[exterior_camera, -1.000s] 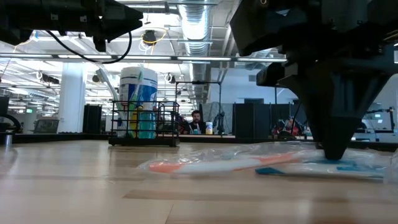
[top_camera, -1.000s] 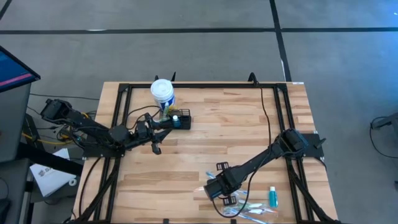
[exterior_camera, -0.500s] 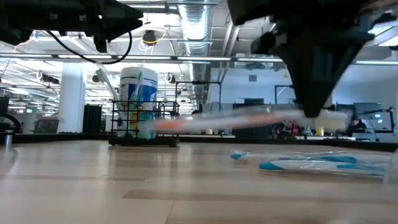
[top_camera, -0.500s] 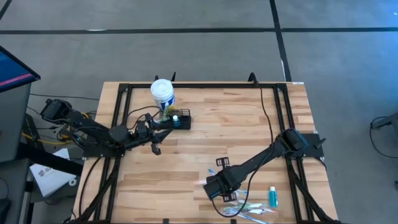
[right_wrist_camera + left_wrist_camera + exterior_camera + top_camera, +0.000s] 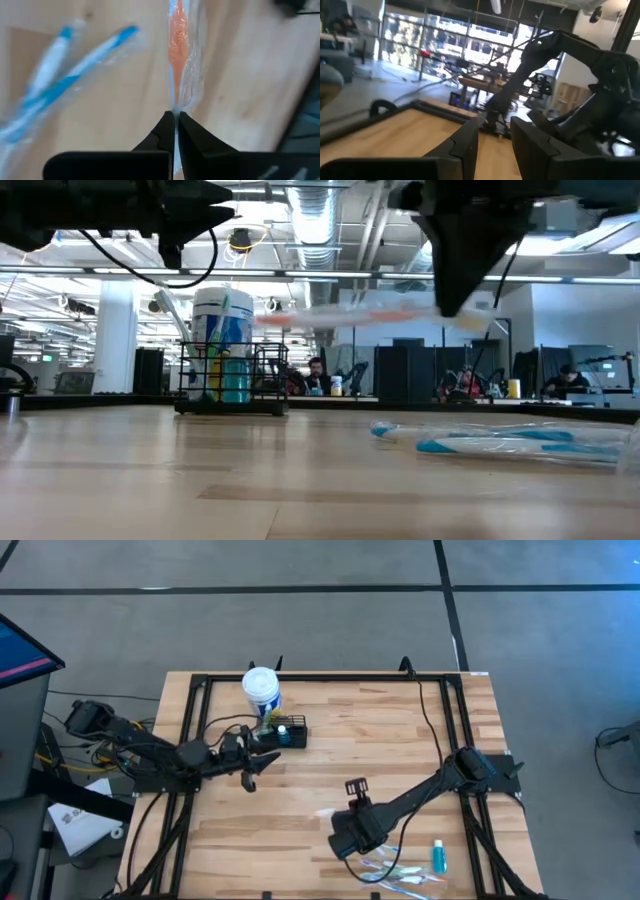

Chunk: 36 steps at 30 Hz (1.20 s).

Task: Pick & Place toothbrushing station
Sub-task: Put the orange toothbrush into the wire organizer

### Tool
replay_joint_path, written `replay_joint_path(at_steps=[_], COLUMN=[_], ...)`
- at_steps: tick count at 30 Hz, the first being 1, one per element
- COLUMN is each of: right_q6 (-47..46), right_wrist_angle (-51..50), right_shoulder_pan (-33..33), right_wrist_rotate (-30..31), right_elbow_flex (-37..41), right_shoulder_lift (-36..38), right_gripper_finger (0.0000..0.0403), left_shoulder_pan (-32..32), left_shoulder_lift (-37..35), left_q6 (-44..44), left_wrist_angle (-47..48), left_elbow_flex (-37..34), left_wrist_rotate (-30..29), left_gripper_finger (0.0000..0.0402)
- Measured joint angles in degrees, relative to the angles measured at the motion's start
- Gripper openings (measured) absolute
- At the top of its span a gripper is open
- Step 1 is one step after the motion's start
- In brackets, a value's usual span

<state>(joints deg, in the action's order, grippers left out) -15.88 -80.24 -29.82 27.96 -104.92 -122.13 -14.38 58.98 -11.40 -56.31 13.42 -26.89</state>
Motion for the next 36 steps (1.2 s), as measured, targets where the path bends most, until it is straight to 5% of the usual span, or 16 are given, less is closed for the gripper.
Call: replay_joint_path(at_steps=[20, 36], right_q6=[9.1, 16.6], right_wrist_angle=[-3.3, -2.9], right_shoulder_pan=[0.3, 0.3], right_wrist_rotate=[20.7, 33.6], right_elbow_flex=[-0.6, -0.6], right_shoulder_lift=[0.0, 0.0], right_gripper_finger=[0.0, 0.0], left_shoulder_pan=[10.8, 18.6], left_shoulder_lift=[1.5, 19.2], left_q6=[-20.1, -31.5], left_wrist_angle=[14.5, 14.4], left_elbow_flex=[7.4, 19.3], left_wrist_rotate=[23.2, 44.7], left_gripper_finger=[0.0108, 0.0108])
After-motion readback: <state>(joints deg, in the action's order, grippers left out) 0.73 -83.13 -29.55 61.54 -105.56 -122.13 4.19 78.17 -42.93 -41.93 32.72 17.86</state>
